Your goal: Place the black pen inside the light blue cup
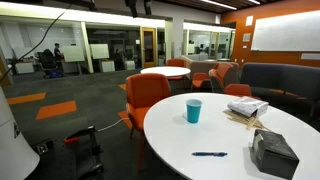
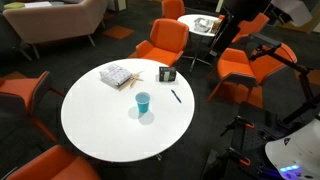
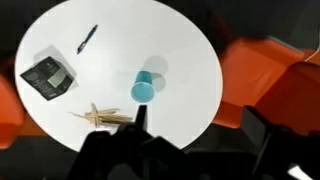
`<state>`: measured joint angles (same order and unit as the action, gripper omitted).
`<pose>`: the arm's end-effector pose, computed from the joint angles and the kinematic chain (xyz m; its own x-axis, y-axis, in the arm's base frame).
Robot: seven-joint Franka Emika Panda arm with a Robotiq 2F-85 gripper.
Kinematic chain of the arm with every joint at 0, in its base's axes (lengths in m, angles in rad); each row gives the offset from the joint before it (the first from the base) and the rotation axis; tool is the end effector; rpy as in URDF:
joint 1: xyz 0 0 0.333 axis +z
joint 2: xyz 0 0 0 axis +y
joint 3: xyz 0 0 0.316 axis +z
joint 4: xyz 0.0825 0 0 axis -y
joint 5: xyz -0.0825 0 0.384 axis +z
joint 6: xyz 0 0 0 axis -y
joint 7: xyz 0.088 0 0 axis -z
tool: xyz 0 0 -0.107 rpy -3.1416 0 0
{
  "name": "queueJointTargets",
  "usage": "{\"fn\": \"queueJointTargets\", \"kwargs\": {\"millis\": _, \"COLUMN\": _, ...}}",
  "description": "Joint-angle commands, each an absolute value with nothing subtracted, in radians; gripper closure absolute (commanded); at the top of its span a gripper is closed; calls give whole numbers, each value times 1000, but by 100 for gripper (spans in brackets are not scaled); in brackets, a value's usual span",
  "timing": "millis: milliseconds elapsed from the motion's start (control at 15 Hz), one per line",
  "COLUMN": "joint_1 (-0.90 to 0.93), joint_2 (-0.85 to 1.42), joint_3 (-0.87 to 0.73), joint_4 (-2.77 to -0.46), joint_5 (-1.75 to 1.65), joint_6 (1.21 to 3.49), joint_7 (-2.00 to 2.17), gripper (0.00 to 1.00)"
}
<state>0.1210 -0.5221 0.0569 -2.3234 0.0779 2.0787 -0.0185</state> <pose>0.4129 0.0816 0.5615 0.9498 0.1516 0.2735 0.1693 -0.9846 -0.0424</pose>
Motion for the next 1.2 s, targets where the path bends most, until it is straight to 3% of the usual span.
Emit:
{"fn": "queueJointTargets", "kwargs": {"millis": 0, "joint_1": 114, "joint_2": -522, "joint_3": 63, "joint_4": -2321, "joint_5": 81, "joint_6": 2076, "joint_7": -21, "gripper": 0}}
{"fn": "queueJointTargets", "kwargs": {"millis": 667, "joint_1": 30, "joint_2": -420, "joint_3": 78, "joint_4": -2324, "joint_5": 12, "joint_6": 2107, "joint_7": 133, "gripper": 0}}
{"fn": "queueJointTargets", "kwargs": {"millis": 1133, "joint_1": -107, "joint_2": -124, "joint_3": -4, "joint_4": -2329, "joint_5": -18, "joint_6": 2423, "joint_7": 285, "gripper": 0}}
